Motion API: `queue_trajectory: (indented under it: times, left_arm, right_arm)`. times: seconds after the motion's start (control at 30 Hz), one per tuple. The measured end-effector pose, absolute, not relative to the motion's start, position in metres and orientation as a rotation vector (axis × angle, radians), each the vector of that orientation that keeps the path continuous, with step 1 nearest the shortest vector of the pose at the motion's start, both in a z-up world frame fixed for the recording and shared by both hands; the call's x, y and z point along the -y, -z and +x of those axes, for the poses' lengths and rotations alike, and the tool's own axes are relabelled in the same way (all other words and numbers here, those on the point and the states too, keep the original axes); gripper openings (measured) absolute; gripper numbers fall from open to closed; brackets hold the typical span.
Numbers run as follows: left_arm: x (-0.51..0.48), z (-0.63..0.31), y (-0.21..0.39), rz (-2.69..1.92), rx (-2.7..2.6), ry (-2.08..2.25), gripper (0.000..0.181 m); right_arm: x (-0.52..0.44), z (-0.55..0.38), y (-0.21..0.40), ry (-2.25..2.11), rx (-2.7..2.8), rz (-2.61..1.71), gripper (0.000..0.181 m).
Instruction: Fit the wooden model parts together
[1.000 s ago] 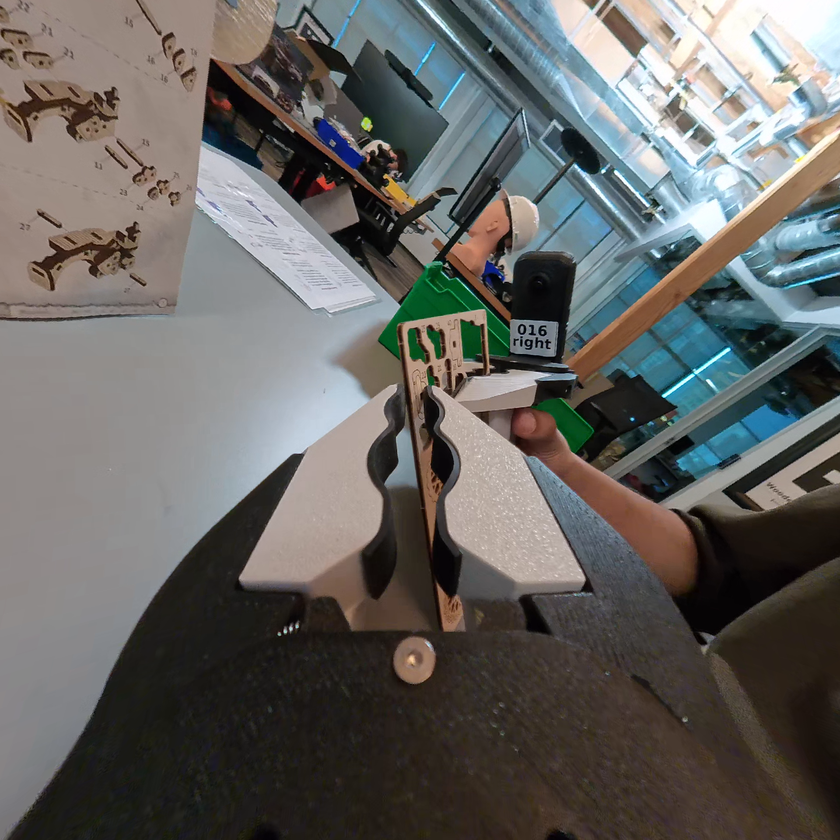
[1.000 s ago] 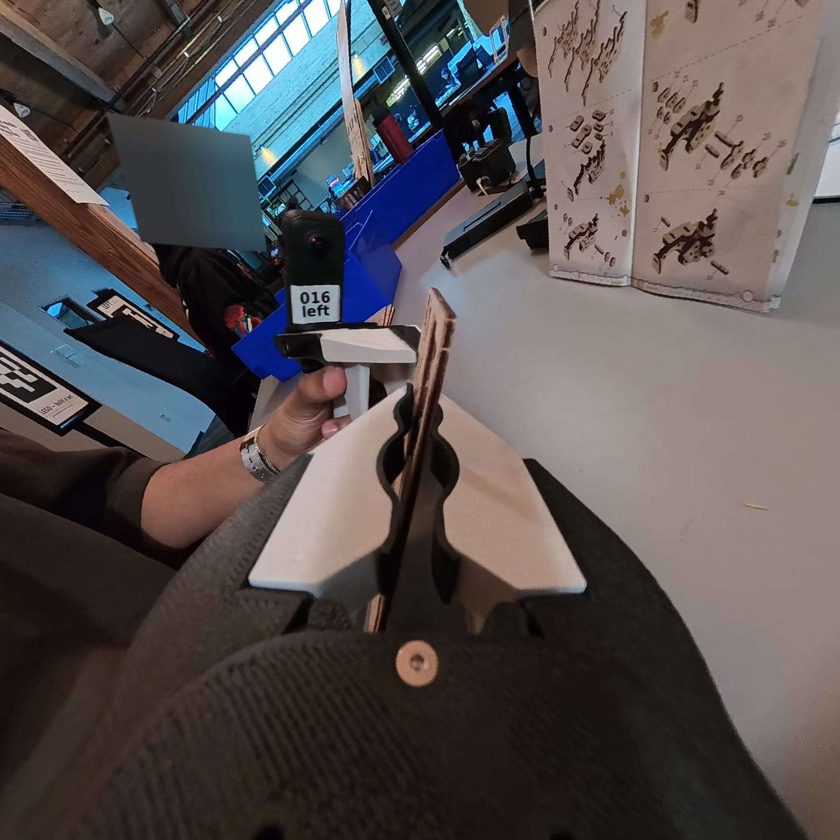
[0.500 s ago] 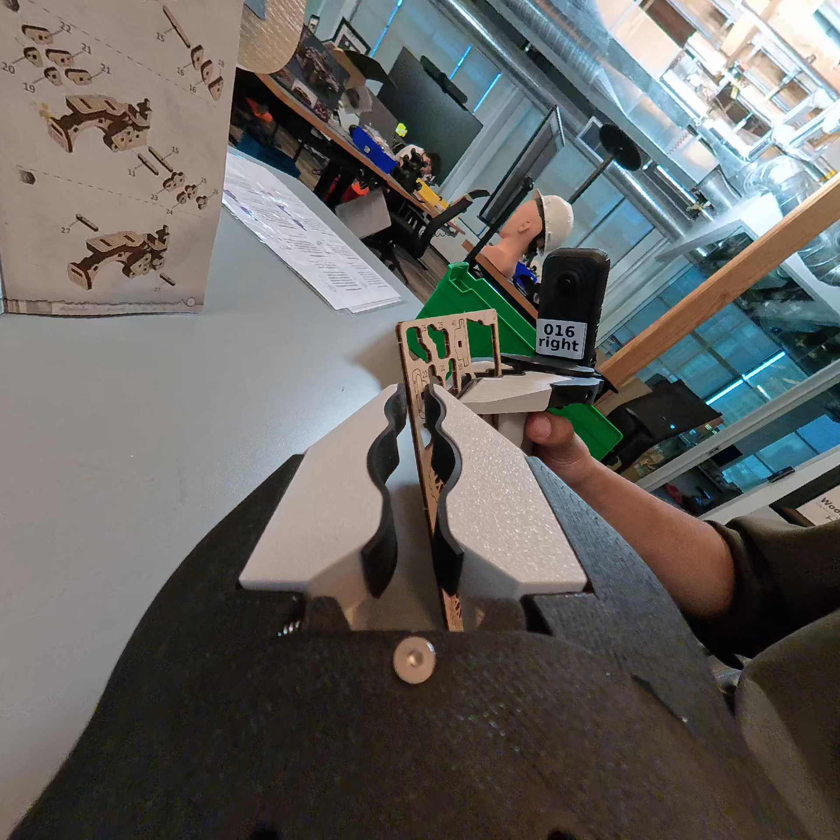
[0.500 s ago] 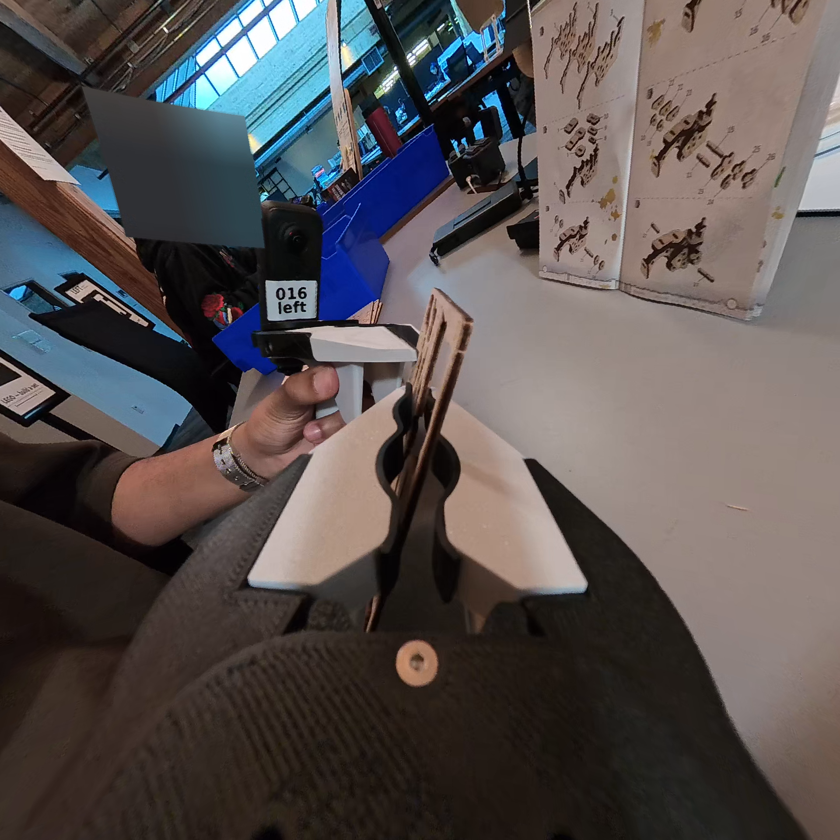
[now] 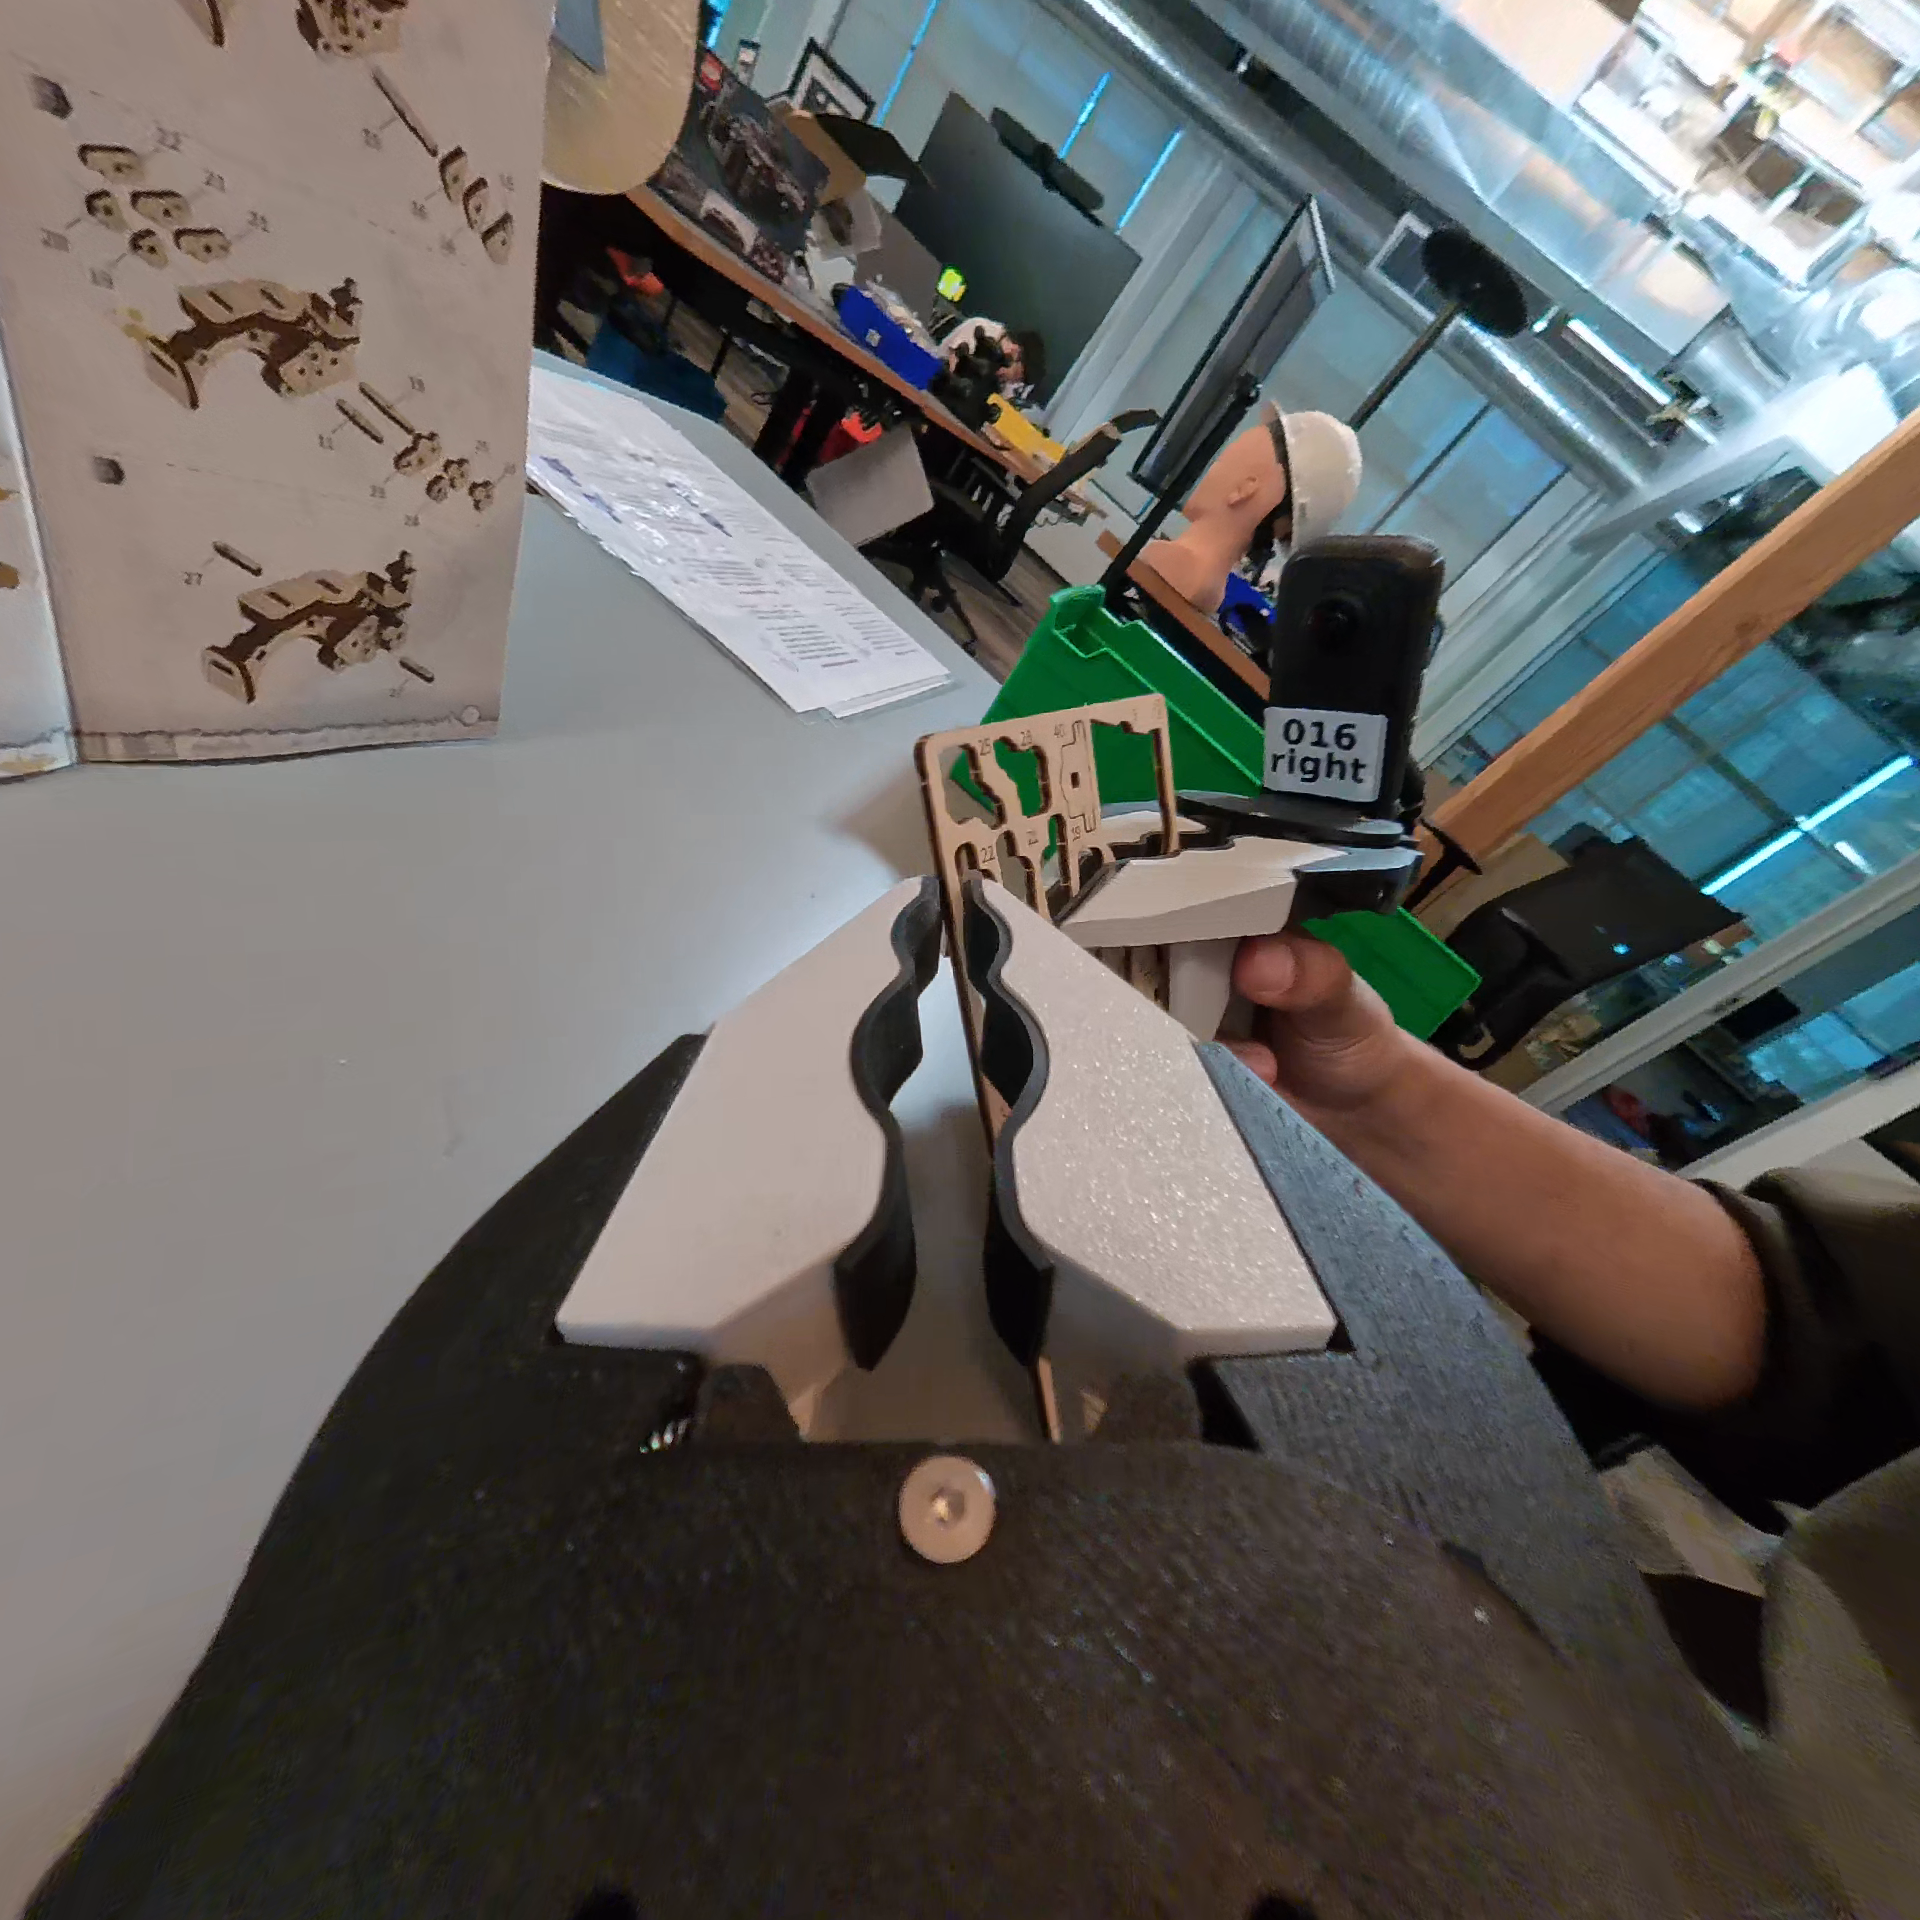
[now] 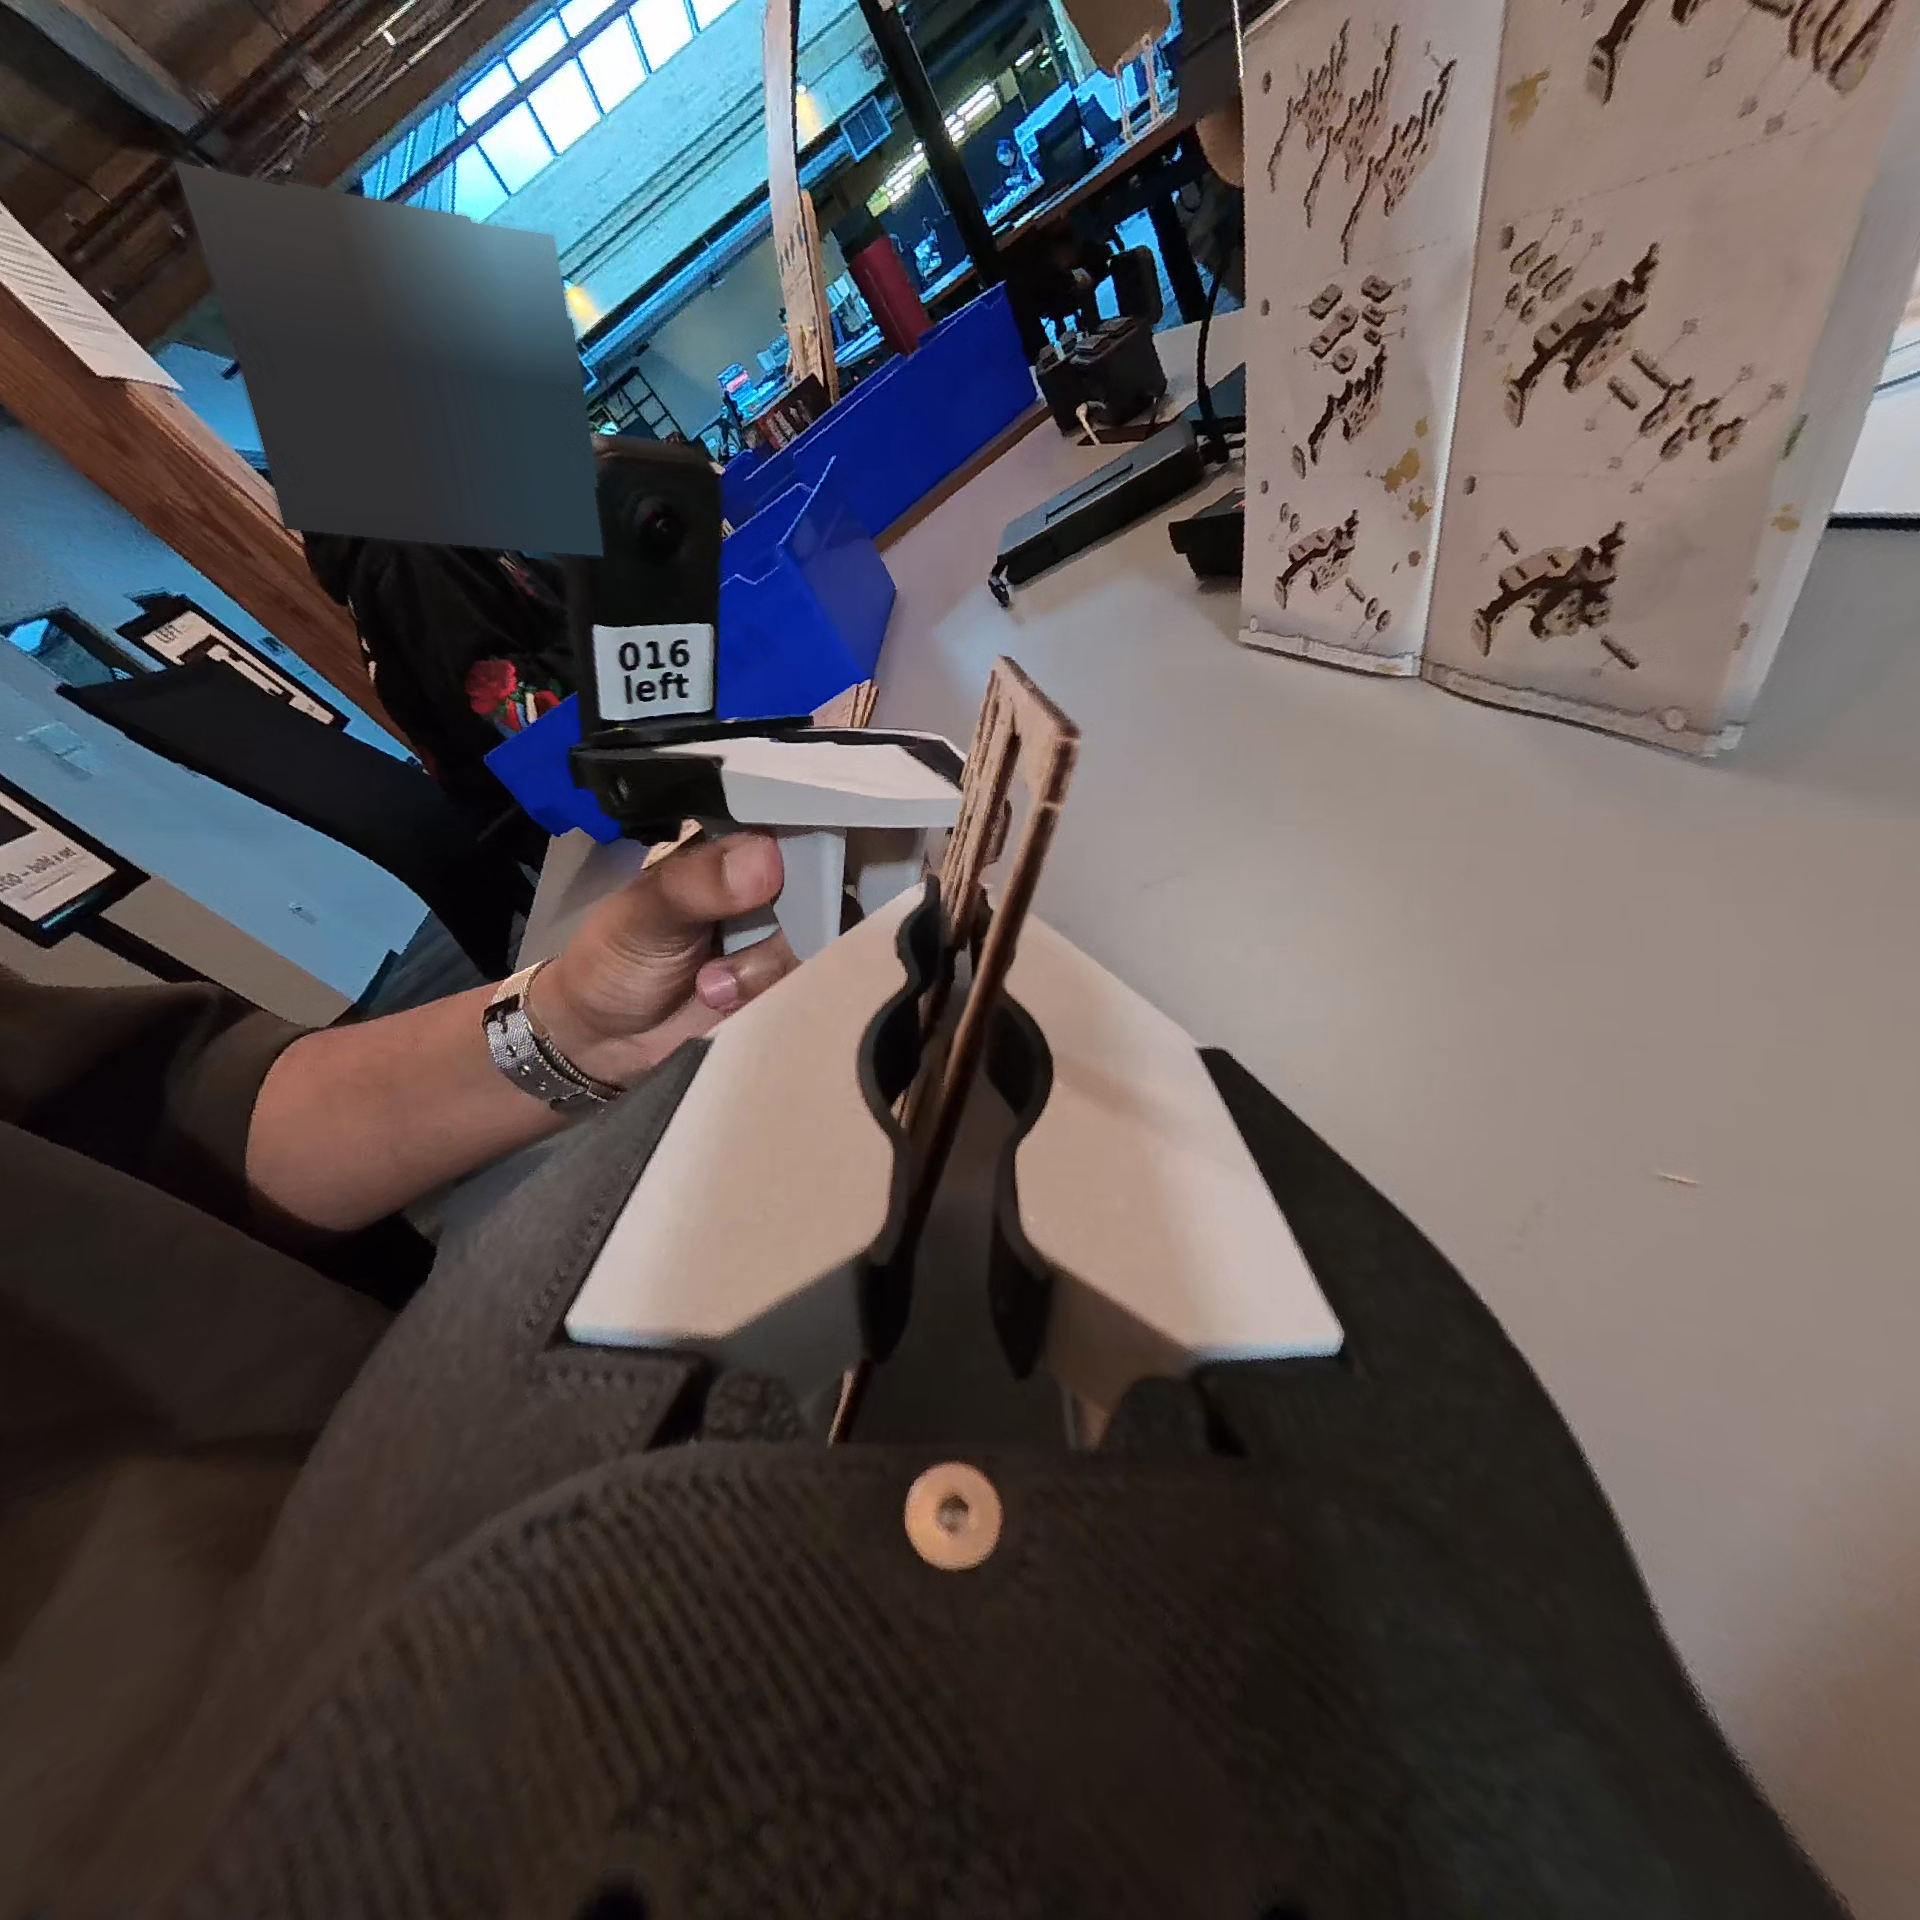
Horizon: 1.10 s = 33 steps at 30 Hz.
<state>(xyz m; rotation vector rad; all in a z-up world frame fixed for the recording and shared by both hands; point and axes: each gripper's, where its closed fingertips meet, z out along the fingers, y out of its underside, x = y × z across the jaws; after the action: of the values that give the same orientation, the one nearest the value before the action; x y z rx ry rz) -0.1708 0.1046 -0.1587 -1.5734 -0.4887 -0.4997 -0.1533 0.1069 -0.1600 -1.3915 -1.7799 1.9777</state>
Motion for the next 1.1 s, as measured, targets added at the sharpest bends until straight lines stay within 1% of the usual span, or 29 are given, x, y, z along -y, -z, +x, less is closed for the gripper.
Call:
queue_trajectory:
  times: [0.03,0.2,1.1]
  left_arm:
    - [-0.1051,-0.1702,0.1579,-1.563,0.488,0.515,0.001]
    - [-0.1052,-0.1693,0.1529,-1.511,0.493,0.567,0.001]
    - [-0.1044,-0.1693,0.1517,-1.463,0.516,0.659,0.001]
  right_arm:
    - [-0.1071,-0.1533,0.1596,-1.988,1.775,-1.396,0.0]
    - [-0.108,-0.1534,0.1569,-2.089,1.73,-1.444,0.001]
    - [-0.109,-0.1537,0.1573,-2.128,1.708,-1.485,0.001]
